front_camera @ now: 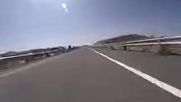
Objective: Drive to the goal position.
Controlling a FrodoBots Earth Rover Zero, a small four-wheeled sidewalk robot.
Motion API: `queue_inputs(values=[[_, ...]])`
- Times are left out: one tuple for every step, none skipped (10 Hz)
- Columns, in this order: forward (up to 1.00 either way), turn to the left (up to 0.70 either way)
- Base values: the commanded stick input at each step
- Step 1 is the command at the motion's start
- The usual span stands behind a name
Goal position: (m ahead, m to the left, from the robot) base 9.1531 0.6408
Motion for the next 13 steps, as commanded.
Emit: queue_inputs(values=[[1.00,0.00],[1.00,0.00],[1.00,0.00],[1.00,0.00],[1.00,0.00],[1.00,0.00],[1.00,0.00],[1.00,0.00],[1.00,0.00],[1.00,0.00],[1.00,0.00],[1.00,0.00],[1.00,0.00]])
